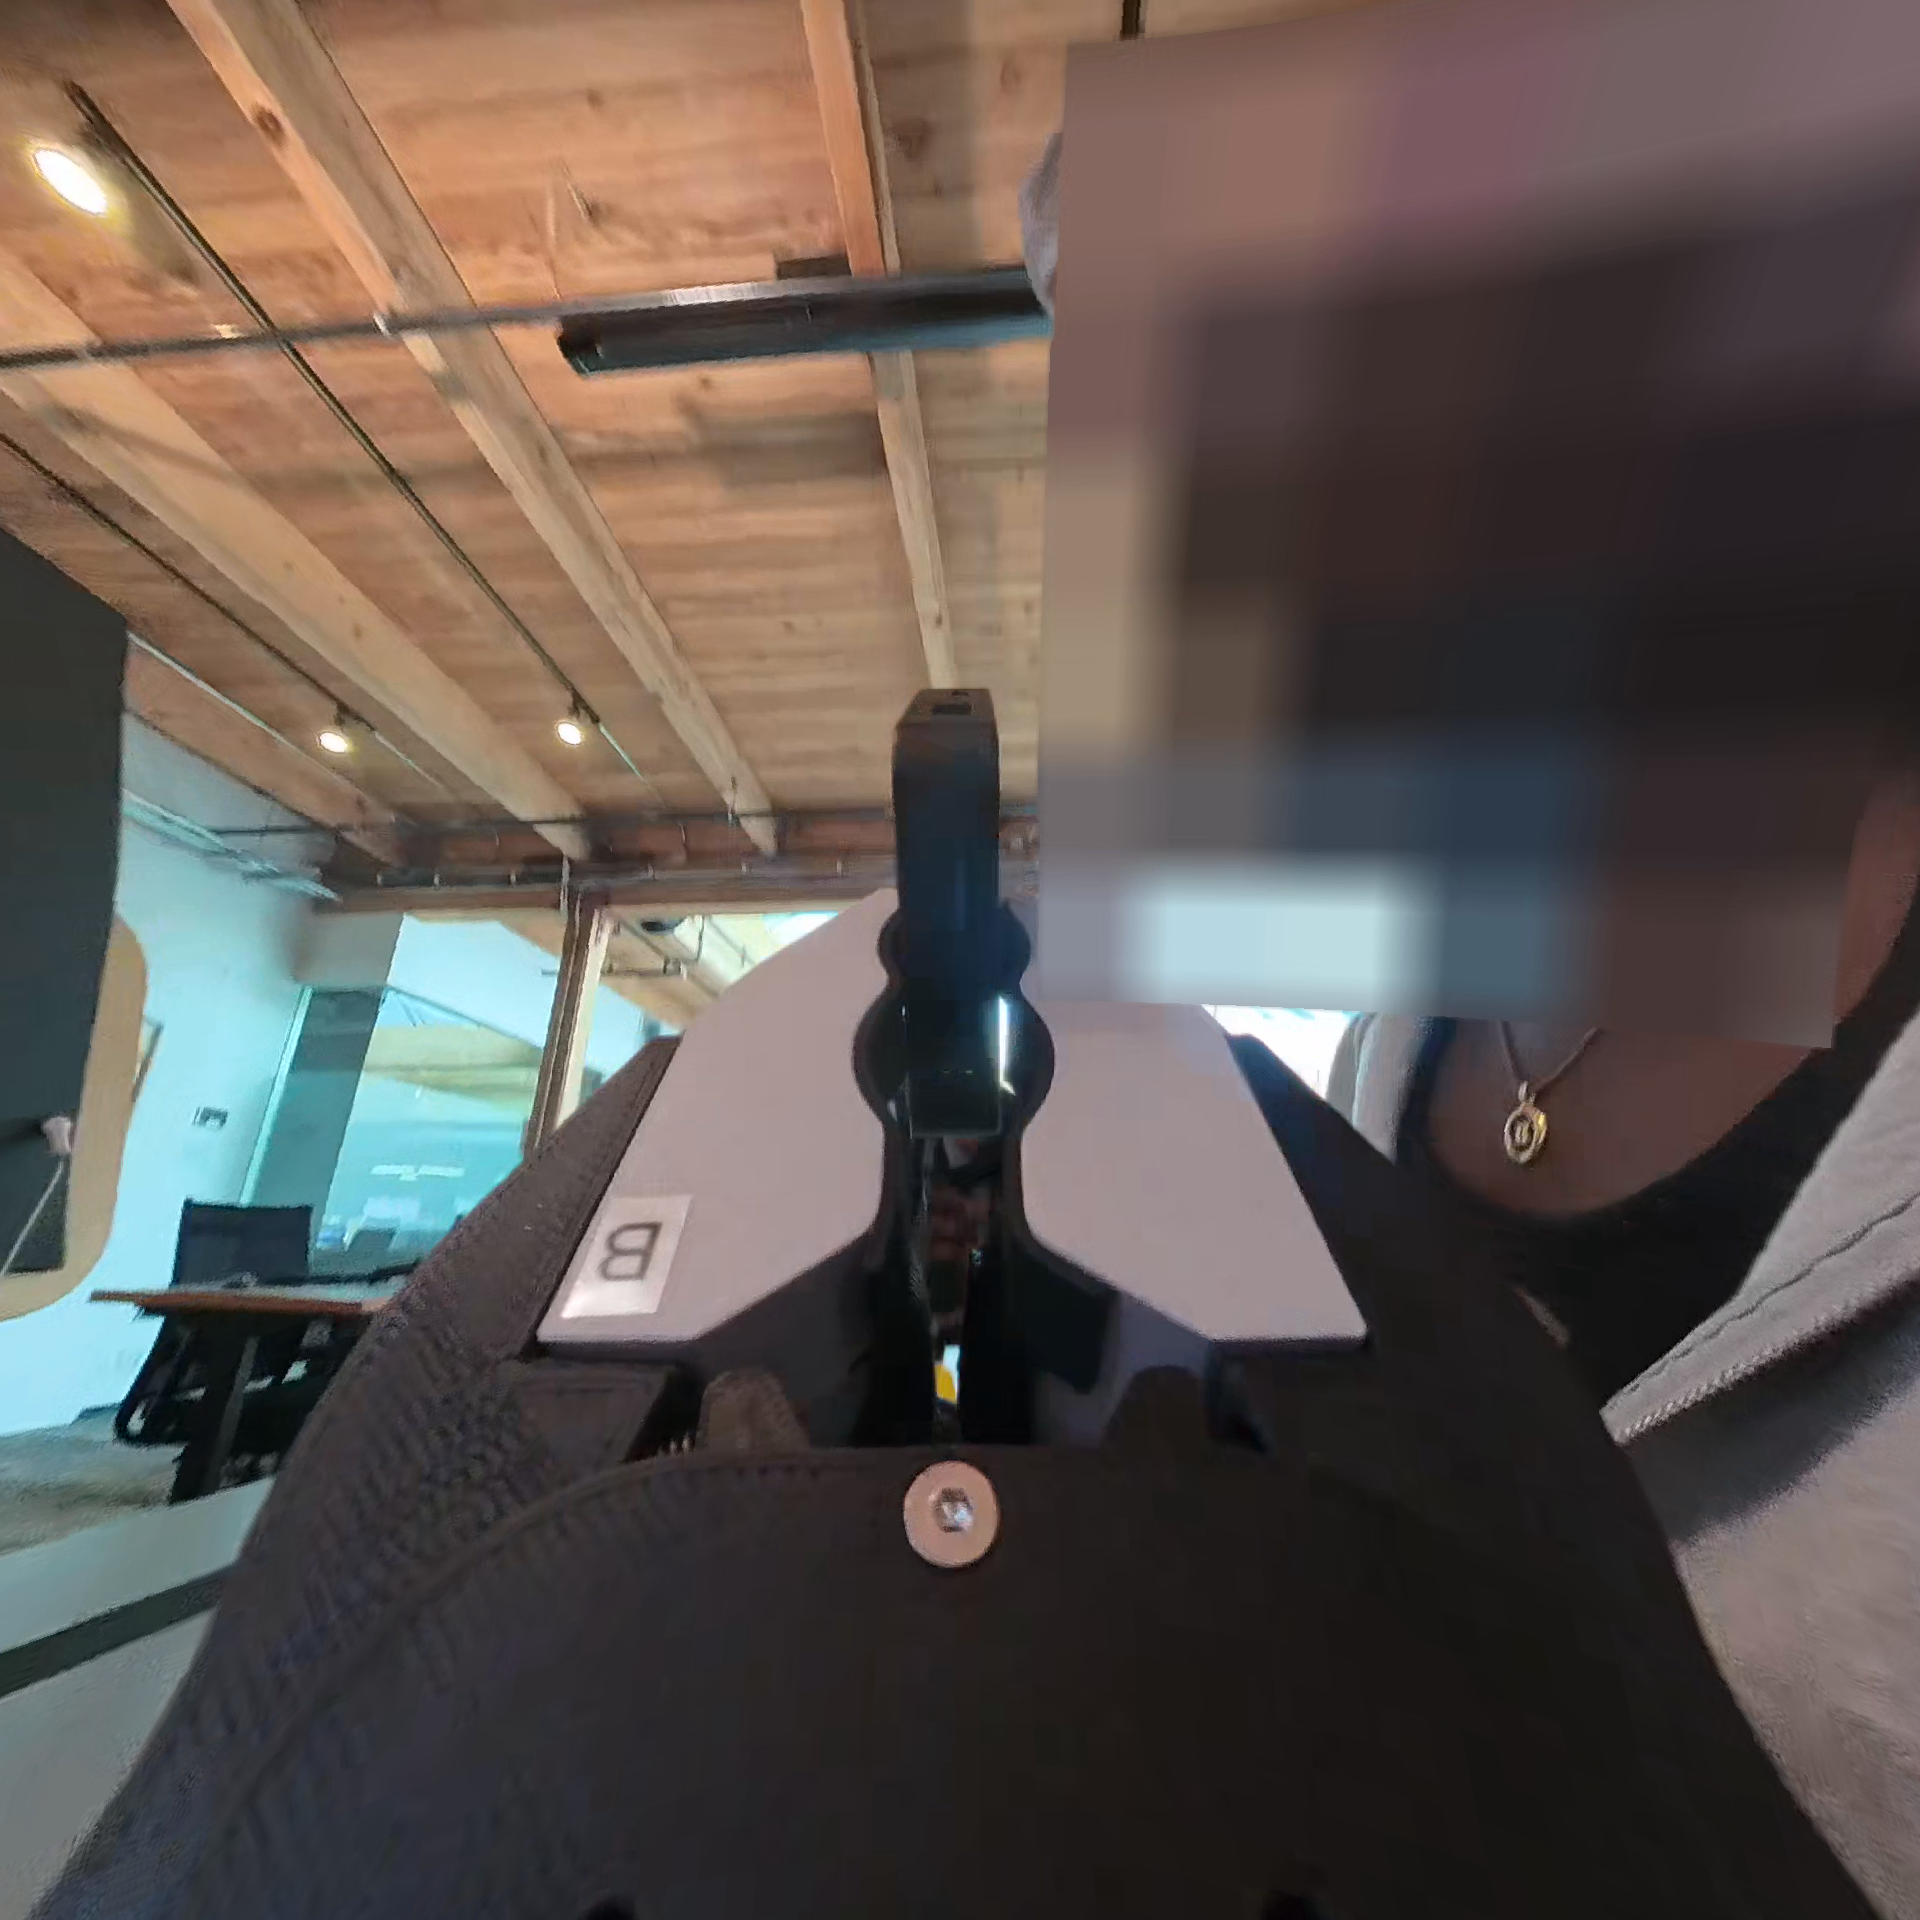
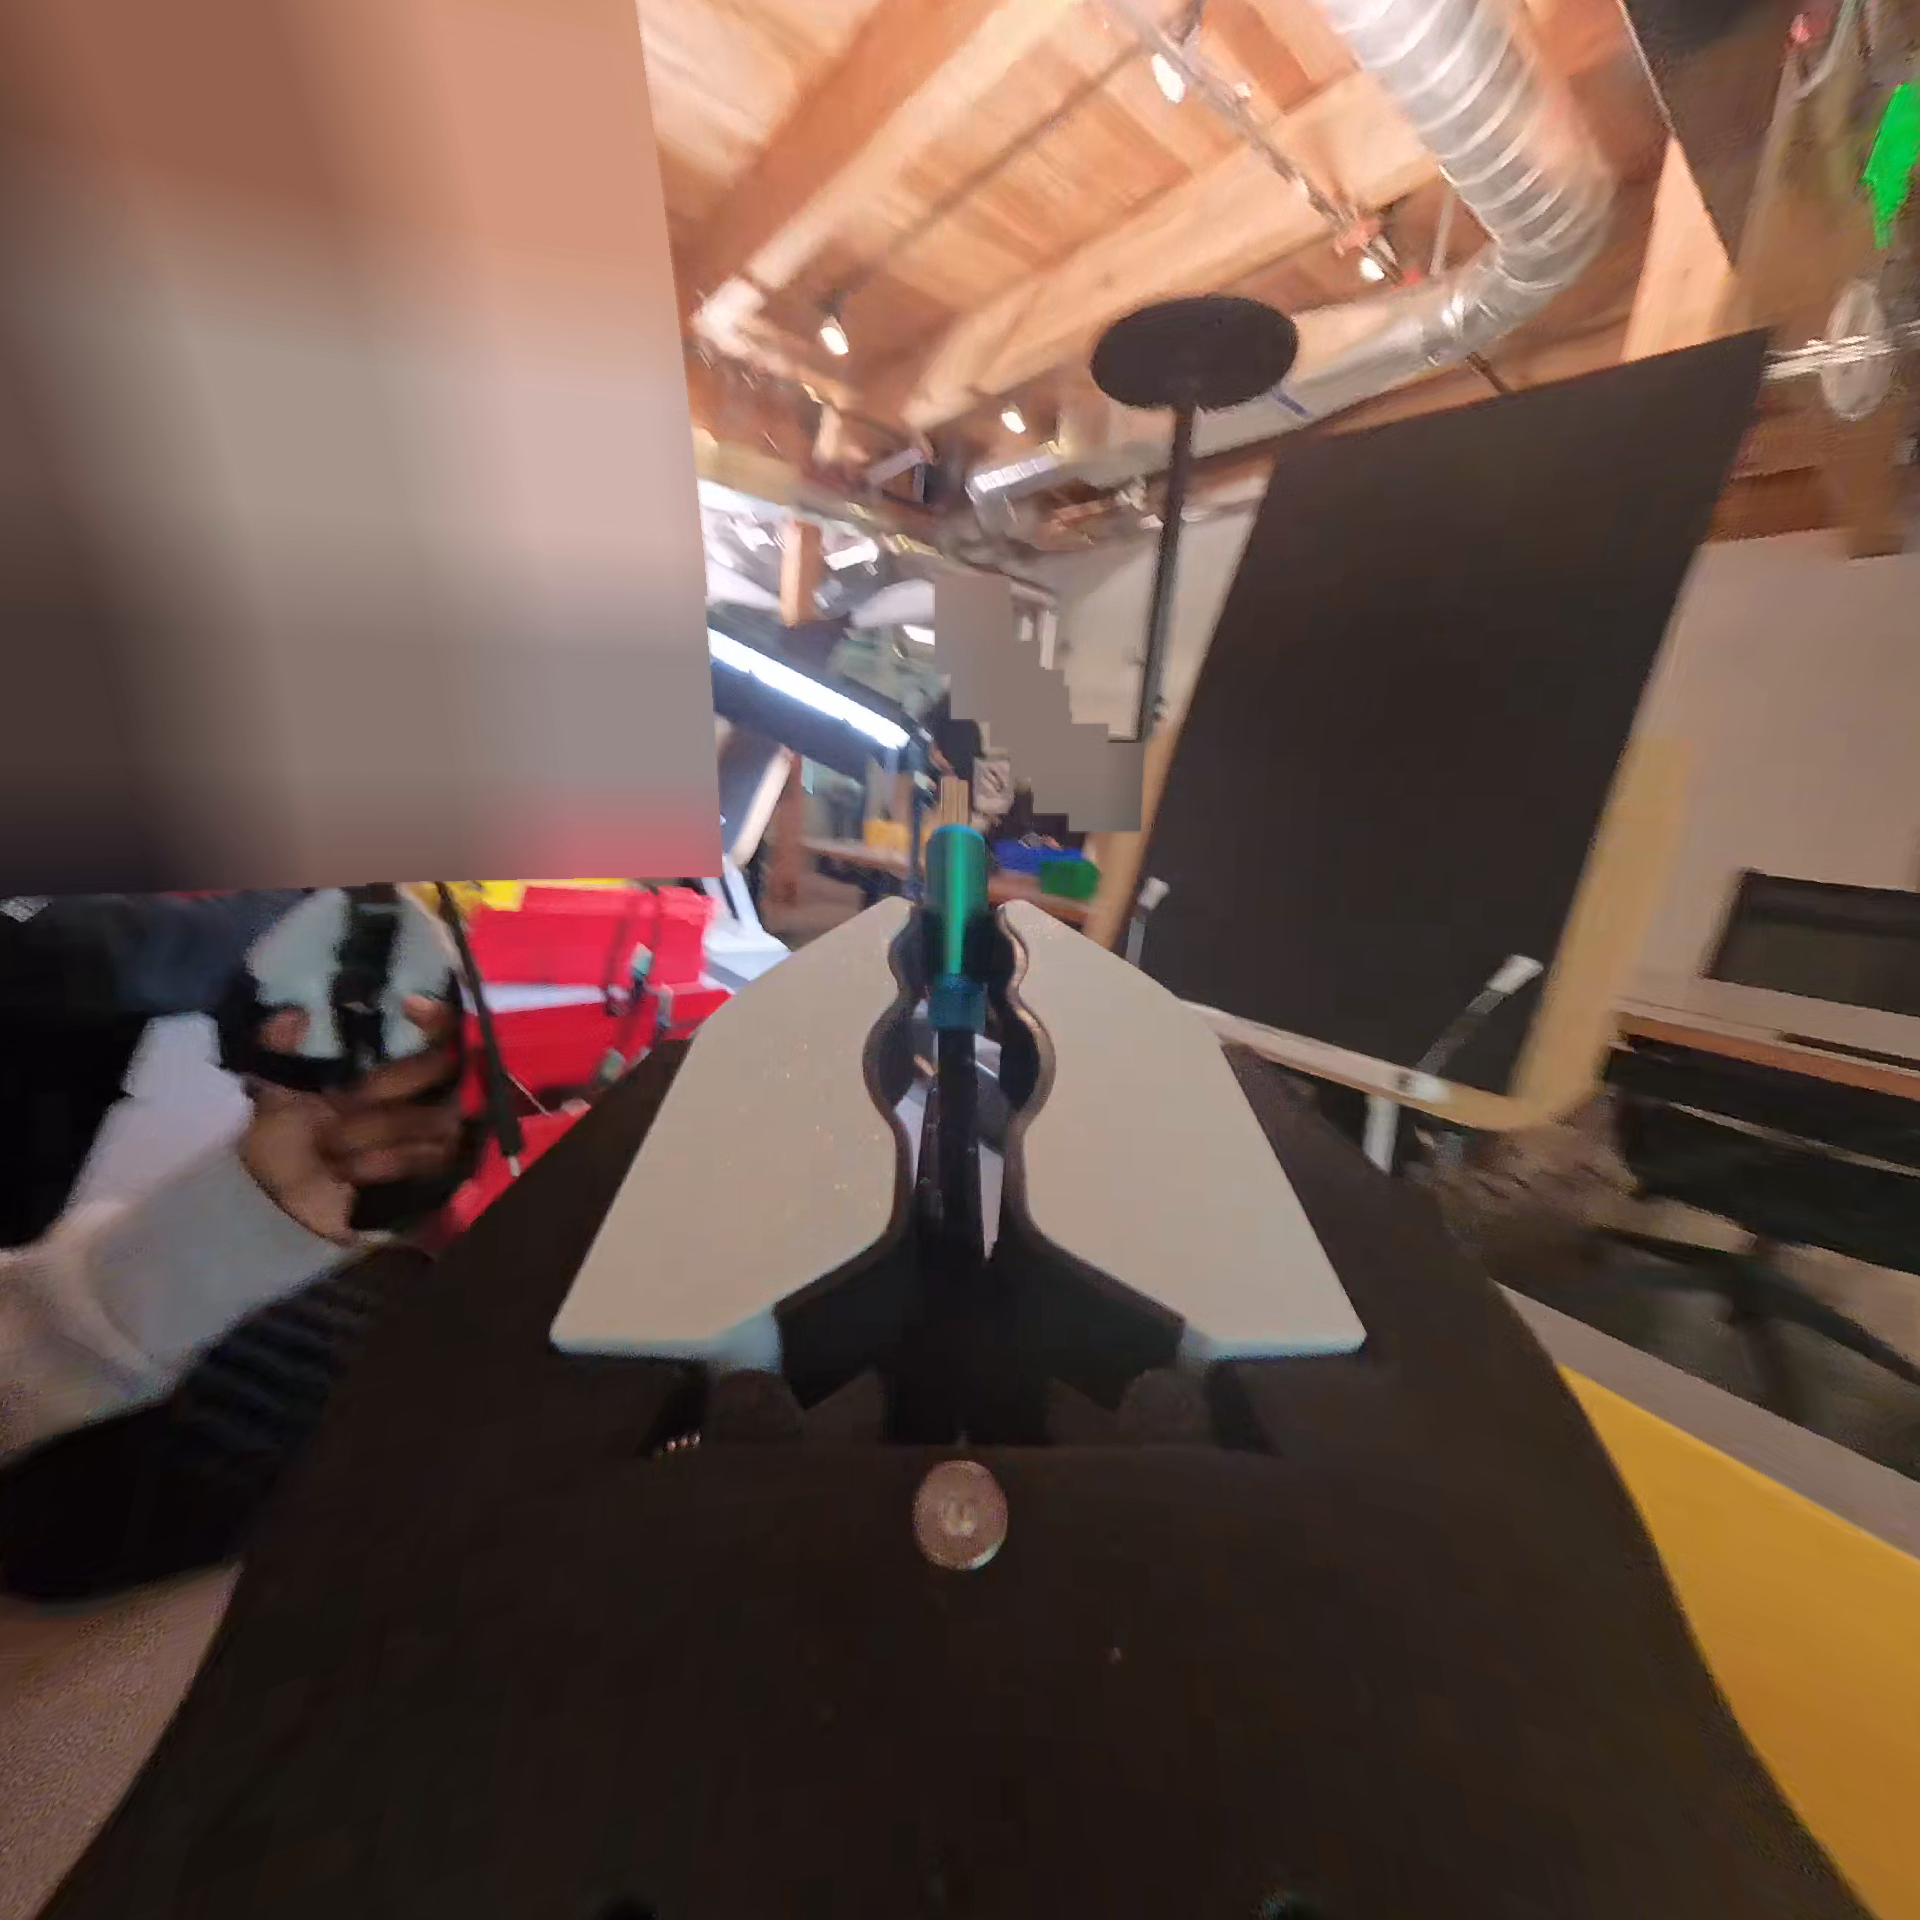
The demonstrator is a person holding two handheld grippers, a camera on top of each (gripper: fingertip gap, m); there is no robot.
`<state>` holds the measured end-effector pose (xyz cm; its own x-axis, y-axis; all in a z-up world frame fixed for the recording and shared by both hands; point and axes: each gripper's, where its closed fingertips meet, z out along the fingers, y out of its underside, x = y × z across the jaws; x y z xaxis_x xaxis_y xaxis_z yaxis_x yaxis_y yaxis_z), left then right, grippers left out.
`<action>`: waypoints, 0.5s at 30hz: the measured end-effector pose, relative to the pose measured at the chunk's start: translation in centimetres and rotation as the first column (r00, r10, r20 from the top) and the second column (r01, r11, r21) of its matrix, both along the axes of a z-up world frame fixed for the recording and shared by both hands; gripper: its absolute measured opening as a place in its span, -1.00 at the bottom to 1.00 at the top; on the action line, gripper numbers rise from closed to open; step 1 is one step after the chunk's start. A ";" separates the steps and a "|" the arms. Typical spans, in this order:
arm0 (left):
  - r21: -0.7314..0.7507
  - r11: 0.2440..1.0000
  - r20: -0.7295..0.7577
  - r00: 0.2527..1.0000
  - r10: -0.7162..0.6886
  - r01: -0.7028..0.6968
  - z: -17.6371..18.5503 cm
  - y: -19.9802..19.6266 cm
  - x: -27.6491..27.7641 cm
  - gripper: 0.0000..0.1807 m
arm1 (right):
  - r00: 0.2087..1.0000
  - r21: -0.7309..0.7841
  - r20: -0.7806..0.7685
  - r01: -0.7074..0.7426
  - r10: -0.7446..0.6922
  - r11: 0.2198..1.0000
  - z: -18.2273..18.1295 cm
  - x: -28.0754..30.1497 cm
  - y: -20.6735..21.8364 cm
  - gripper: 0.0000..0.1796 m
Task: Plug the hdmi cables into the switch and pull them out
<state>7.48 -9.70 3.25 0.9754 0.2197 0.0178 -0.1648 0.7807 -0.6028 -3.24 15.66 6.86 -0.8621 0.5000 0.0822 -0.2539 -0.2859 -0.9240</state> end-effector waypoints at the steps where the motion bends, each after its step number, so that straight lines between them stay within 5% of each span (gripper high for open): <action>1: -0.043 0.999 -0.007 1.000 0.009 -0.009 -0.2 0.7 0.1 -0.86 | 0.999 0.048 -0.003 0.040 -0.040 0.998 -0.1 -0.5 1.1 -0.87; 7: -0.124 0.992 -0.002 1.000 -0.018 0.017 -0.8 2.8 0.2 -0.84 | 0.988 0.380 0.040 0.124 -0.150 0.917 -4.7 -4.0 6.0 -0.88; 12: -0.129 0.992 0.009 1.000 0.000 0.001 -0.9 2.7 -0.1 -0.86 | 0.950 0.355 0.286 0.012 -0.121 0.935 -8.8 -6.7 8.6 -0.88; 15: -0.142 0.990 0.030 0.999 0.019 -0.014 -1.1 2.8 -0.5 -0.86 | 0.865 0.421 0.449 0.019 -0.226 0.907 -13.1 -8.7 9.4 -0.87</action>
